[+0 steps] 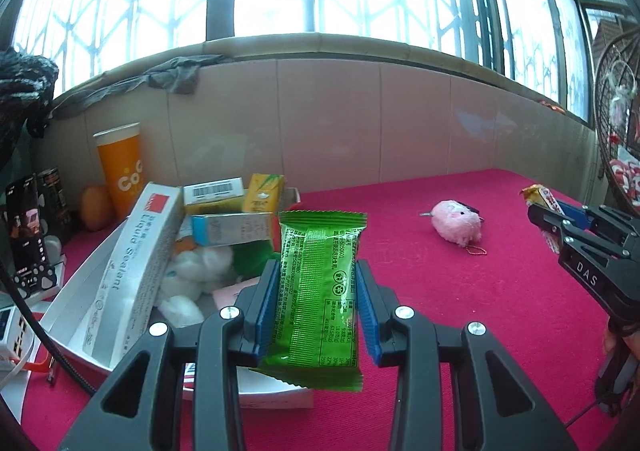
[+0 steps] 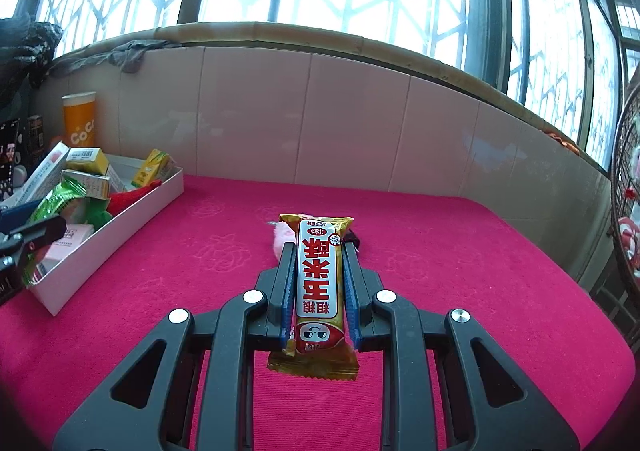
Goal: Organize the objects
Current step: 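Lift and carry the green packet with the left gripper while the right carries the snack bar toward the tray, then lower both snacks into the tray and open both grippers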
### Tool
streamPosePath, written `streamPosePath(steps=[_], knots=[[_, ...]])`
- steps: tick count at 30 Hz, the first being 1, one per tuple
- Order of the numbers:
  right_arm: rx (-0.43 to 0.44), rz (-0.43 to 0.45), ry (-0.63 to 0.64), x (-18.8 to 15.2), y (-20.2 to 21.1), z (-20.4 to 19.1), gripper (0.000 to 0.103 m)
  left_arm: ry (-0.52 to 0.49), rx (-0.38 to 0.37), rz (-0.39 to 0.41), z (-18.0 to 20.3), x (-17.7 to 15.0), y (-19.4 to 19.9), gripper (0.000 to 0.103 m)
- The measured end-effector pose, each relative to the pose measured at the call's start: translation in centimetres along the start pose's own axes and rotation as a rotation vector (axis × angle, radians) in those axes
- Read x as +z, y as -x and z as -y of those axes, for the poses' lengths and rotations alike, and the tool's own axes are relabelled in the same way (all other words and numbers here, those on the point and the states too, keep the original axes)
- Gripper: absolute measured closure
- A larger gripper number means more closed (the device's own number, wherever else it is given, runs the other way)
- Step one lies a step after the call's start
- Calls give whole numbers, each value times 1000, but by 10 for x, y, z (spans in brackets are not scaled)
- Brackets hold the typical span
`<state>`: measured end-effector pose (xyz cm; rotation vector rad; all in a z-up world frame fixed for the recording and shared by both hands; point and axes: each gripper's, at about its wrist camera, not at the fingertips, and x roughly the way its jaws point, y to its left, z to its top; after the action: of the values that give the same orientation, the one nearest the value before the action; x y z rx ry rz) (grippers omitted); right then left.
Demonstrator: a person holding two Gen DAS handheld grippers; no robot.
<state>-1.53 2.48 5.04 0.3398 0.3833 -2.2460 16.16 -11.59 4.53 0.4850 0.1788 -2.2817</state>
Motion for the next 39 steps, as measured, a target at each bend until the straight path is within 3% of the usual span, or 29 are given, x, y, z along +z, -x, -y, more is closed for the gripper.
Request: streamPosePath(steps=[12,23,39], knots=[[28,-3,59,1,2,-26,83,32,63,21,-32,-4,15,66],[99,-25,94,3,-3,-53,83,89,136,15,-73,-8,21,67],[209,1,198,7,2,-115,83,124,195,30,-102,-9,28,66]])
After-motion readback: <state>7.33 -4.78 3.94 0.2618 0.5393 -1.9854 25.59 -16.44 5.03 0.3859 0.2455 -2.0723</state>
